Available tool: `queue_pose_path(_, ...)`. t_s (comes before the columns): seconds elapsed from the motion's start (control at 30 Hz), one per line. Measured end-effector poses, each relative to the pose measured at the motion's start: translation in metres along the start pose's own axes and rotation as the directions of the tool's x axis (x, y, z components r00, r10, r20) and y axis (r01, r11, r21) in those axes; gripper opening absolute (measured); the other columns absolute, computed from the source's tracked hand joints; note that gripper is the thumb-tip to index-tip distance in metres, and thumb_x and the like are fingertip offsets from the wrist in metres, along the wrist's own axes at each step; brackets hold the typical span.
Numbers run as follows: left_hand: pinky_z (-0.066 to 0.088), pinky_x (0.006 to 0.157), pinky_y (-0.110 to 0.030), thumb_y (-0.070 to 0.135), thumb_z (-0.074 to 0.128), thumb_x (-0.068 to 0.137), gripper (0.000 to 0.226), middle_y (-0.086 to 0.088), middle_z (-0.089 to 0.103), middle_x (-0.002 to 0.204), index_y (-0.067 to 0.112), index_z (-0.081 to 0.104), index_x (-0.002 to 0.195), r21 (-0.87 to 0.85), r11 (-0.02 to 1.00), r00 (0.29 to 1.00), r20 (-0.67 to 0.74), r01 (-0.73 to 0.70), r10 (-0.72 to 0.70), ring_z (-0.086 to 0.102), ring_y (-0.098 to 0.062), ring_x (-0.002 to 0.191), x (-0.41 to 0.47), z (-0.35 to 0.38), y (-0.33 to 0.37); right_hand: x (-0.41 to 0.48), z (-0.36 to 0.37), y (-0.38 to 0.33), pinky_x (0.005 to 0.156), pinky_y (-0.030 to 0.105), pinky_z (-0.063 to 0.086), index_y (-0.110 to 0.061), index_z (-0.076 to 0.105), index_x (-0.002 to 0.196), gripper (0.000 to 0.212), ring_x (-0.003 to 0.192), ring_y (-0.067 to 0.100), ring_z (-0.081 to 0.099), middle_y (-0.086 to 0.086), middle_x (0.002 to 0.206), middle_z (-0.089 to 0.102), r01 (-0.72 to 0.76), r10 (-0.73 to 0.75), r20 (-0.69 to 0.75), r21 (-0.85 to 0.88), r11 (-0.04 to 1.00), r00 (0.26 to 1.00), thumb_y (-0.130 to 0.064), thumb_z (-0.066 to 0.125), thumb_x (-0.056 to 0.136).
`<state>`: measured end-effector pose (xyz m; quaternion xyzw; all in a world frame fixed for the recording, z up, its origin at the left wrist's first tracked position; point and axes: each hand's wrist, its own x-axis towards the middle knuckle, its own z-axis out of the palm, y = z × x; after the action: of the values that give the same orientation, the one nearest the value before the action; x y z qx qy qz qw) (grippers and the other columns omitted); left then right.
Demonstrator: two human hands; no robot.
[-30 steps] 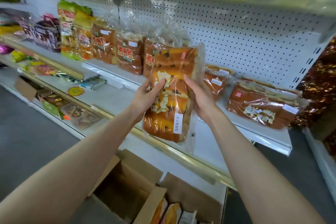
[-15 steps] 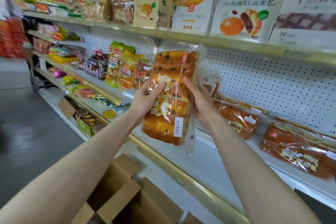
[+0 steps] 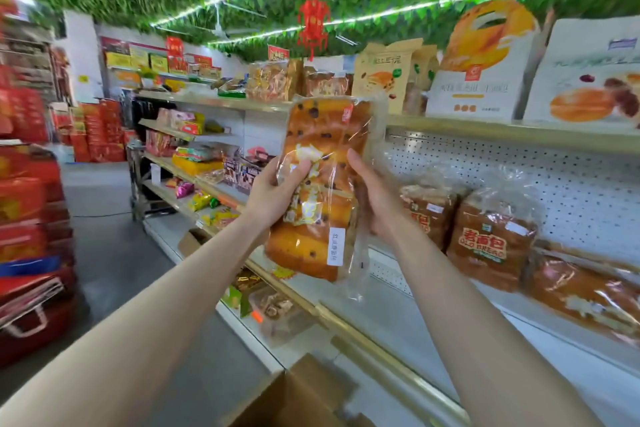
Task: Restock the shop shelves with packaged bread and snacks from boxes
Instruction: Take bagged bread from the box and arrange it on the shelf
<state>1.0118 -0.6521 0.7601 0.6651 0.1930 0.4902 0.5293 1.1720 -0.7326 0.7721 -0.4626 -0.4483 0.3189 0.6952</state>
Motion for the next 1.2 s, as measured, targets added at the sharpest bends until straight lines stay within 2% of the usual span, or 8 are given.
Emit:
queue_pose_path(0.07, 0.053, 0.095, -0.045, 0.055, 0.071, 0.078, 0.037, 0.009, 0.074, 0.103, 0.034, 0.066, 0.108, -0.003, 1.000, 1.000, -0.026, -0.001, 0.001, 0.070, -0.014, 0.098, 0.016, -0.027, -0.003, 0.020, 0.026, 0.006, 0.085, 0.042, 0.054, -0.016, 0.057, 0.130, 0.075, 0.100, 0.027, 0.070, 0.008, 0.110, 0.072, 0.004, -0.004, 0.006, 0.010, 1.000, 1.000, -0.050, 0.081, 0.067)
queue_pose_path(0.17, 0.053, 0.095, -0.044, 0.068, 0.073, 0.065, 0.069, 0.008, 0.073, 0.107, 0.029, 0.063, 0.120, -0.024, 1.000, 0.999, -0.053, 0.001, -0.002, 0.069, -0.015, 0.100, 0.048, -0.068, -0.014, 0.058, 0.062, 0.019, 0.088, 0.042, 0.054, -0.018, 0.057, 0.131, 0.081, 0.102, 0.025, 0.069, 0.005, 0.111, 0.072, 0.008, -0.007, 0.026, -0.039, 0.999, 1.000, -0.055, 0.082, 0.064)
queue_pose_path(0.37, 0.053, 0.095, -0.046, 0.049, 0.071, 0.082, 0.027, 0.005, 0.074, 0.106, 0.034, 0.067, 0.104, -0.046, 0.999, 0.999, -0.041, -0.023, 0.021, 0.070, -0.018, 0.100, 0.108, -0.121, -0.046, 0.127, 0.100, 0.051, 0.097, 0.048, 0.050, -0.016, 0.061, 0.126, 0.080, 0.099, 0.023, 0.070, 0.003, 0.106, 0.074, 0.051, -0.050, 0.021, -0.082, 0.995, 0.999, -0.058, 0.080, 0.060)
queue_pose_path(0.53, 0.055, 0.091, -0.044, 0.043, 0.071, 0.084, 0.025, 0.003, 0.074, 0.106, 0.032, 0.065, 0.105, -0.066, 0.998, 0.999, -0.037, -0.020, 0.018, 0.071, -0.018, 0.097, 0.187, -0.171, -0.078, 0.221, 0.141, 0.089, 0.101, 0.050, 0.046, -0.023, 0.058, 0.131, 0.088, 0.109, 0.025, 0.066, 0.002, 0.118, 0.070, 0.077, -0.079, -0.014, -0.080, 0.994, 0.997, -0.066, 0.081, 0.058)
queue_pose_path(0.7, 0.054, 0.093, -0.044, 0.061, 0.076, 0.064, 0.064, 0.003, 0.072, 0.110, 0.028, 0.064, 0.117, -0.021, 0.999, 0.999, -0.024, -0.033, 0.032, 0.070, -0.019, 0.100, 0.274, -0.219, -0.096, 0.314, 0.172, 0.110, 0.101, 0.049, 0.046, -0.024, 0.063, 0.124, 0.088, 0.109, 0.024, 0.066, 0.001, 0.116, 0.071, 0.087, -0.092, -0.055, -0.075, 0.993, 0.994, -0.072, 0.080, 0.052)
queue_pose_path(0.97, 0.056, 0.089, -0.045, 0.046, 0.075, 0.078, 0.036, 0.001, 0.074, 0.106, 0.028, 0.066, 0.108, -0.074, 0.997, 0.999, 0.033, -0.036, 0.038, 0.071, -0.020, 0.097, 0.394, -0.254, -0.133, 0.408, 0.200, 0.123, 0.091, 0.045, 0.054, -0.013, 0.065, 0.120, 0.077, 0.095, 0.025, 0.071, 0.006, 0.102, 0.074, 0.105, -0.111, -0.124, -0.057, 0.993, 0.986, -0.060, 0.079, 0.060)
queue_pose_path(1.1, 0.059, 0.083, -0.042, 0.044, 0.074, 0.080, 0.032, -0.001, 0.075, 0.099, 0.026, 0.067, 0.105, -0.091, 0.995, 0.995, 0.092, -0.039, 0.047, 0.072, -0.021, 0.091, 0.440, -0.260, -0.151, 0.439, 0.203, 0.130, 0.086, 0.041, 0.057, -0.017, 0.068, 0.111, 0.049, 0.089, 0.021, 0.073, 0.004, 0.097, 0.075, 0.116, -0.128, -0.170, -0.078, 0.990, 0.977, -0.050, 0.069, 0.076)
queue_pose_path(1.2, 0.059, 0.081, -0.044, 0.043, 0.075, 0.078, 0.036, -0.005, 0.074, 0.102, 0.025, 0.066, 0.108, -0.139, 0.990, 0.980, 0.186, -0.038, 0.064, 0.072, -0.025, 0.093, 0.487, -0.269, -0.174, 0.470, 0.211, 0.143, 0.090, 0.046, 0.055, -0.008, 0.066, 0.117, 0.067, 0.099, 0.031, 0.070, 0.015, 0.109, 0.071, 0.131, -0.154, -0.266, -0.104, 0.986, 0.952, -0.054, 0.072, 0.069)
